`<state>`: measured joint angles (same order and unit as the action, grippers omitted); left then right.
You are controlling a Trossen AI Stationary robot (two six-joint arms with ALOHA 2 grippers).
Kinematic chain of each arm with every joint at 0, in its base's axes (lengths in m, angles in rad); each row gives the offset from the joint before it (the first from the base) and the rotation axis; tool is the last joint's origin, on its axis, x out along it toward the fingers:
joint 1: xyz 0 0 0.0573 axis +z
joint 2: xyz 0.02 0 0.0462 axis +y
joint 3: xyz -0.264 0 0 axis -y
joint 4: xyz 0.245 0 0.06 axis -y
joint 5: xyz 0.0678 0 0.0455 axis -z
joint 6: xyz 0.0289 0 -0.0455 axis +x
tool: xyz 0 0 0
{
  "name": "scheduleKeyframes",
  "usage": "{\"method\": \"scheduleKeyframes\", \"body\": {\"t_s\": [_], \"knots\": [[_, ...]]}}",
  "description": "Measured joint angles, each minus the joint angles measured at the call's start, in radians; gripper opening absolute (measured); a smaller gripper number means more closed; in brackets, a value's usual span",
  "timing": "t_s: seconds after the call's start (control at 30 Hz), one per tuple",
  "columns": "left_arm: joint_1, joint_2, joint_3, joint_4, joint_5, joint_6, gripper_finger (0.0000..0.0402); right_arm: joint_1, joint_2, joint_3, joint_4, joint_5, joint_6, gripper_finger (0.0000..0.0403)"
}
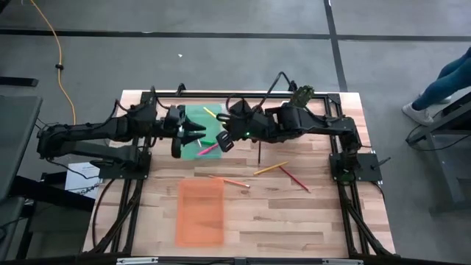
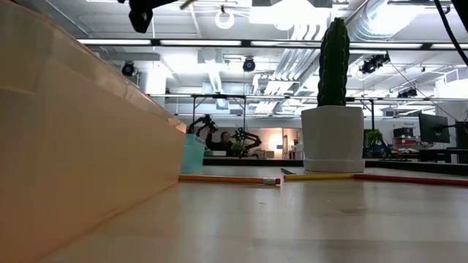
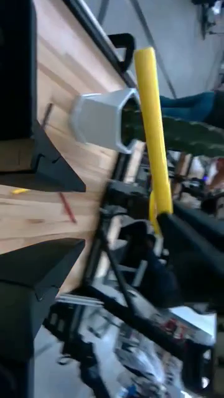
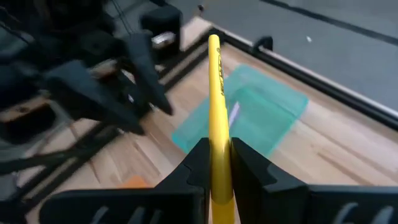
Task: Sort pens & pencils
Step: Put the yellow pen into the green bin
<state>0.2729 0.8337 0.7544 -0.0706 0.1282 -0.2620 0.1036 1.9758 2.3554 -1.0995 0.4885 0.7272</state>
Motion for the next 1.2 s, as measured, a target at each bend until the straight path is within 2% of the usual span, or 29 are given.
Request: {"method": "scheduleKeyframes", "body": {"t_s": [0.33,0.5,0.73,1.2], "knots": [[0.17,0.0,0.0,0.15,0.133,-0.061,0.0119,-0.006,-0.041,0.0,0.112,0.011,-0.1,0.0026],[0.221,0.002,0.0,0.284,0.196,-0.13,0.0119,-0.008,-0.042,0.0,0.175,0.01,-0.15,0.0026],[0.232,0.002,0.0,0.433,0.221,-0.229,0.0119,-0.018,-0.042,0.0,0.237,0.002,-0.2,0.0026],[0.231,0.034,0.0,0.435,0.22,-0.243,0.0119,-0.019,-0.042,0.0,0.306,-0.019,-0.255,0.0026]]}}
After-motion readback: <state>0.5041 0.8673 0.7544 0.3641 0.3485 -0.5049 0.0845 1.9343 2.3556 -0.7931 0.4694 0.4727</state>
